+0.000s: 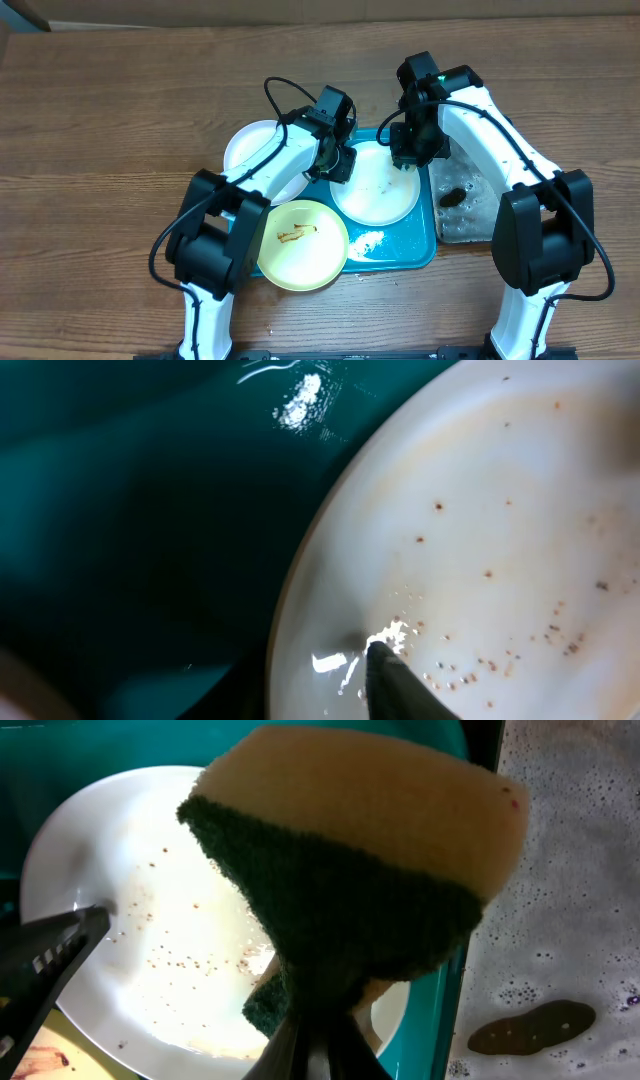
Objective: Clean dirty plates on tray and stack at the side
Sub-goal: 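Lift the white plate with the left gripper toward the left plate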
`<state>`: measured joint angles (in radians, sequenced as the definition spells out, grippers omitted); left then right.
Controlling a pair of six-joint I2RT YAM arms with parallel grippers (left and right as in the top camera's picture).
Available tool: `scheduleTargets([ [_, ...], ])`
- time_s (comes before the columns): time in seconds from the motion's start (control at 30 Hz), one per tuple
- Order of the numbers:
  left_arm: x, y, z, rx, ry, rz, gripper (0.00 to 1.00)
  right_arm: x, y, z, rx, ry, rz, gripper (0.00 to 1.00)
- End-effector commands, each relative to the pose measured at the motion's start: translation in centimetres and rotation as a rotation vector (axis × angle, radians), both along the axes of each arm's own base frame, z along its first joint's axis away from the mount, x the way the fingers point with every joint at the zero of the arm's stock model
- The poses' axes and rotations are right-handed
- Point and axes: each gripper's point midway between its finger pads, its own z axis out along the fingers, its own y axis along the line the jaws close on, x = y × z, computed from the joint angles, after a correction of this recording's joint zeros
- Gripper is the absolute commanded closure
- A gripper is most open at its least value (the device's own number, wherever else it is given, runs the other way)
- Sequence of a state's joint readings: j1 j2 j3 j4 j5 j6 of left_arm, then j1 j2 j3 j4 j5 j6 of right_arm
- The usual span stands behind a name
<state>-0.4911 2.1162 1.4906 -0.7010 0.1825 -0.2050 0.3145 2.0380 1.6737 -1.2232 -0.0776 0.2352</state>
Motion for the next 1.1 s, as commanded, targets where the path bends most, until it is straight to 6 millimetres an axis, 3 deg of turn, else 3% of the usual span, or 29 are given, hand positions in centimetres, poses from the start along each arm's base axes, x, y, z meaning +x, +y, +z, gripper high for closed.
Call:
scheduleTargets([
  [0.0, -1.1, -0.7, -2.2, -0.027, 0.066, -0.016, 0.85, 1.1, -0.1, 1.0, -0.006, -0.040, 0.001, 0.96],
  [0.03, -1.2, -0.9, -2.3, -0.035, 0.073, -0.015, 0.96, 1.1, -0.1, 1.0, -0.005, -0.040, 0.000, 0.96],
  [0.37, -1.0, -1.0, -2.7, -0.039, 0.075, -0.007, 0.96, 1.6, -0.1, 2.0, -0.001, -0.055, 0.000, 0.96],
  [0.57, -1.0, -1.0, -2.7, -0.040, 0.075, -0.007, 0.96, 2.3, -0.3, 3.8, 0.001, -0.078, -0.010, 0.96],
  [0.73, -0.6, -1.2, -2.1, -0.043, 0.066, -0.007, 0.96, 3.2, -1.8, 5.5, -0.035, -0.112, -0.046, 0.96],
  [0.87, 0.3, -1.1, -0.1, -0.036, 0.036, 0.000, 0.96, 3.6, -2.8, 6.5, -0.037, -0.121, -0.071, 0.96],
  [1.07, 2.7, -0.3, 5.8, 0.011, -0.097, 0.028, 0.96, 3.7, -4.7, 6.7, -0.049, -0.111, -0.111, 0.96],
])
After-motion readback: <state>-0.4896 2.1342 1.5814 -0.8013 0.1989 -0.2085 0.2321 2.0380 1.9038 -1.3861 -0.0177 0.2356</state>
